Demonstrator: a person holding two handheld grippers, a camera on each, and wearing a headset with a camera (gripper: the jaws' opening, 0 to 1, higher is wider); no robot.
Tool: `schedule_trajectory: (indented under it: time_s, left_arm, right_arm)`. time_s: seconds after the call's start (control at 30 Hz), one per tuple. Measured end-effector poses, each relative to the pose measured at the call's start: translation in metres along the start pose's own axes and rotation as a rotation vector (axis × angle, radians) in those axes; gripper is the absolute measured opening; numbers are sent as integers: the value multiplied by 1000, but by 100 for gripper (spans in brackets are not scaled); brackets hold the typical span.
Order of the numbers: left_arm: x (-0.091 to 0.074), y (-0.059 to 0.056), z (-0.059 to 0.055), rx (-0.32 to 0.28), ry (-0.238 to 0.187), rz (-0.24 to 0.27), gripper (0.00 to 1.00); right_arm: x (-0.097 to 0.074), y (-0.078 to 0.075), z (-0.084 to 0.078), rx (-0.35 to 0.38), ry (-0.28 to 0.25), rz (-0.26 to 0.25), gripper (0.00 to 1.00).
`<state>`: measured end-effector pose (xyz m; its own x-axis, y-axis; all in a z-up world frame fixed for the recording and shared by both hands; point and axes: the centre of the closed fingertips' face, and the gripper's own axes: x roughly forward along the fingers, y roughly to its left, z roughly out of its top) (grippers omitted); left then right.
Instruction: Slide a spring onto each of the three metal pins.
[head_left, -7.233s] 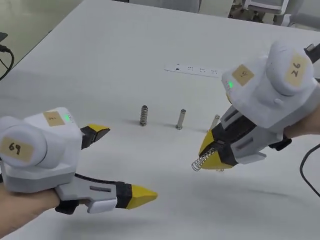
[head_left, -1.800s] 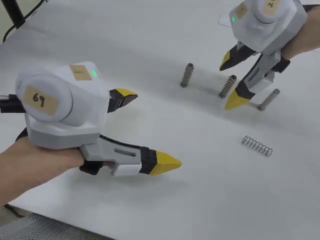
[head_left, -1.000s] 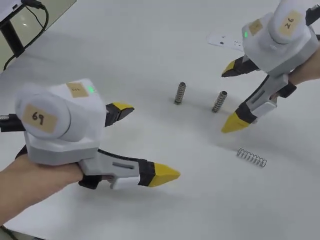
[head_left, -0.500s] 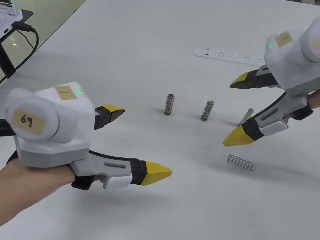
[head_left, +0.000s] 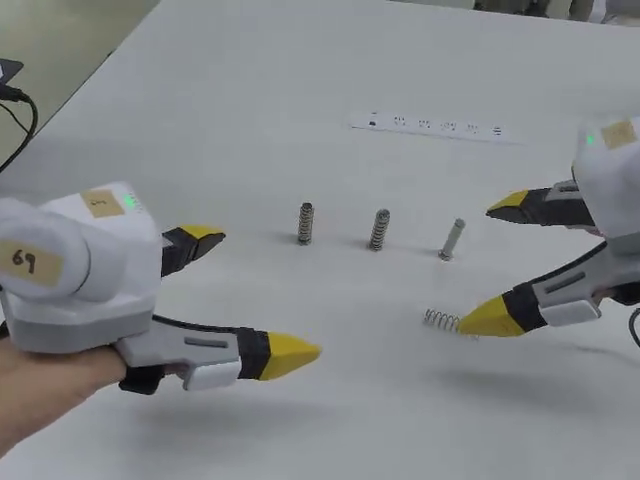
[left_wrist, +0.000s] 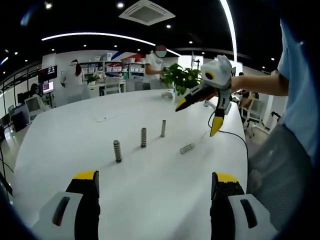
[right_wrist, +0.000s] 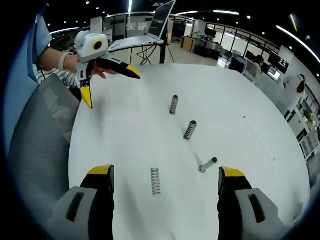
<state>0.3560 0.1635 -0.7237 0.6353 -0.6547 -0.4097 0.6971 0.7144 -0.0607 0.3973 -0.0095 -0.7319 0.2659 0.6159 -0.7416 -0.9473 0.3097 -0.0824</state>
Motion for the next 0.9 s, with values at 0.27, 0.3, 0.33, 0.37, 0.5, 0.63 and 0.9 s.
schedule_trajectory:
  time_s: [0.27,0.3,0.33,0.37,0.5,0.63,0.9]
  left_arm:
    - [2,-5,5,17,2,-14,90]
    - [2,-6,5,19,2,-15,90]
    - [2,-7,5,20,3,-19,90]
    - [2,-8,6,24,4,-19,90]
    - [3,-11,6,28,9,-26,90]
    - [6,-17,5,40,22,-43,90]
    - [22,-28,4,84,61,-105,88]
  right_arm:
    - [-28,9,-23,86,-26,-78,84]
    - [-30,10,-25,88,-29,-83,84]
    - [-33,11,-27,96,-30,-91,84]
    - [-37,12,-30,106,-31,-95,84]
    - [-46,16,-38,122,-34,-115,83]
    - [-57,19,-45,145,-41,-141,83]
    - [-72,22,-54,178,-67,-174,82]
